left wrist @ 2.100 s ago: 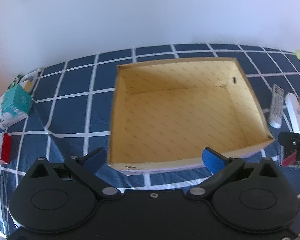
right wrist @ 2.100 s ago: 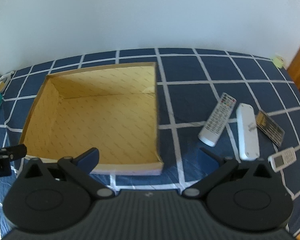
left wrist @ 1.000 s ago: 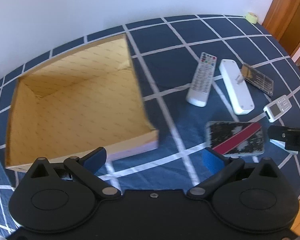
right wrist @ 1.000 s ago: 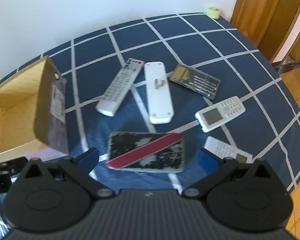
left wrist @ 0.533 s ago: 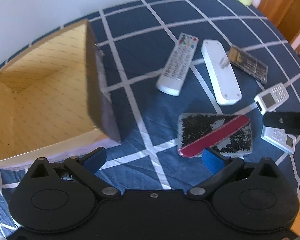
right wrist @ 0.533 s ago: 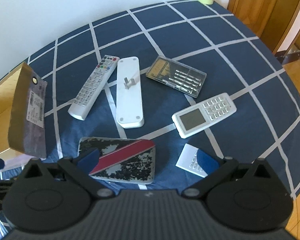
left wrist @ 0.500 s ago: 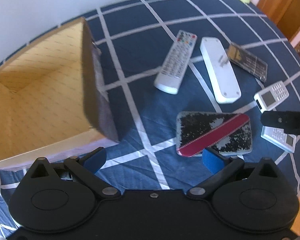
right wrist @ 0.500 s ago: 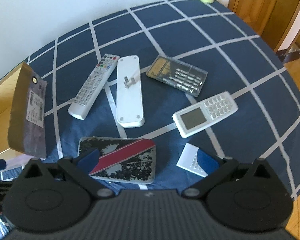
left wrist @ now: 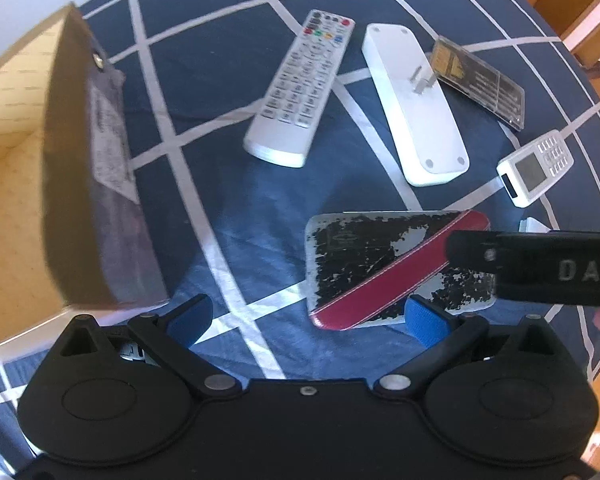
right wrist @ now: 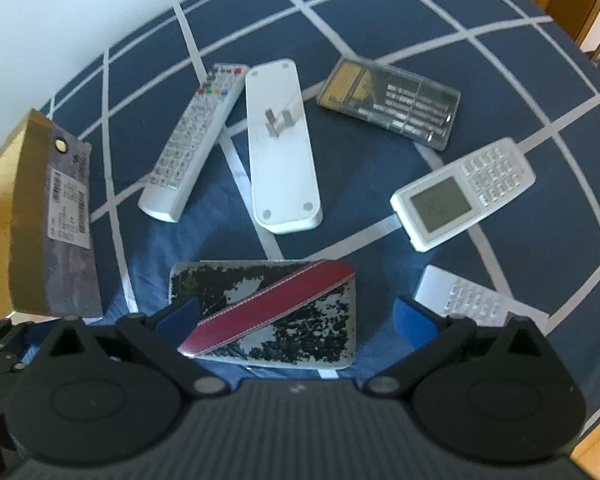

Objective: Organize objects
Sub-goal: 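Move the left tool toward the black-and-red phone case beside the box, then close the left gripper on the black-and-red phone case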

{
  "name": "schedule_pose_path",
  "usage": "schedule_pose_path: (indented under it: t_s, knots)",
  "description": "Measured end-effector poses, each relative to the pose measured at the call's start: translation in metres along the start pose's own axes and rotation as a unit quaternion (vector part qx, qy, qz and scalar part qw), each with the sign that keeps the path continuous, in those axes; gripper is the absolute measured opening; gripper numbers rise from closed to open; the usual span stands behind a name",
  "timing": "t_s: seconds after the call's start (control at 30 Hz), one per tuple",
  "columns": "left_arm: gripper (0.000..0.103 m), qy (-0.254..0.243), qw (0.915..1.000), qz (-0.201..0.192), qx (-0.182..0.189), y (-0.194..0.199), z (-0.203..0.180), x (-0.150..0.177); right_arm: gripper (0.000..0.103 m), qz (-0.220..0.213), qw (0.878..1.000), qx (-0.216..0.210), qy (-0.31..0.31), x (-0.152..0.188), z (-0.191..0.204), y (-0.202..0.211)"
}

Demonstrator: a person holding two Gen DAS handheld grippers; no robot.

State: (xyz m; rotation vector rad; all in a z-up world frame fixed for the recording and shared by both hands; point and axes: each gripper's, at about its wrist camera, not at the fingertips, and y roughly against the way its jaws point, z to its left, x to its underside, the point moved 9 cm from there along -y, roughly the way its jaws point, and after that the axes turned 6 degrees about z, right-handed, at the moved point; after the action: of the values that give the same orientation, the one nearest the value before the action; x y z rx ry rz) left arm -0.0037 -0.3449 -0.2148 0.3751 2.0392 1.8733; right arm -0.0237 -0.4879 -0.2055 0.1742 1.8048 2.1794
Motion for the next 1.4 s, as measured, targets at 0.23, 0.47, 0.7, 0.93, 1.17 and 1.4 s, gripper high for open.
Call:
schedule_pose_path:
  t_s: [0.23,0.47,0.7,0.93,1.17,1.4]
  knots:
    - [0.103,0.0,0.9997,0.02,0.016,-0.019,-0.002,-0.004,0.101,0.027,1.0,-0.005,0.0,-0.003,0.004,-0.021]
    - [0.103,-0.006,0.9992,0.031,0.023,-0.03,-0.003,-0.004,0.101,0.043,0.999,-0.008,-0.005,-0.004,0.007,-0.037]
    - [0.098,-0.01,0.9986,0.037,0.037,-0.036,-0.008,-0.005,0.099,0.053,0.999,-0.003,-0.002,-0.001,0.008,-0.044]
    - [0.086,-0.007,0.9977,0.045,0.051,-0.04,-0.016,-0.012,0.093,0.052,0.999,0.002,0.004,-0.003,0.003,-0.045]
    - [0.078,-0.011,0.997,0.045,0.062,-0.043,-0.027,-0.009,0.081,0.058,0.998,0.004,0.01,-0.005,-0.006,-0.048]
    - [0.077,-0.001,0.9967,0.048,0.065,-0.044,-0.032,-0.009,0.081,0.055,0.998,-0.002,0.016,-0.003,-0.009,-0.045]
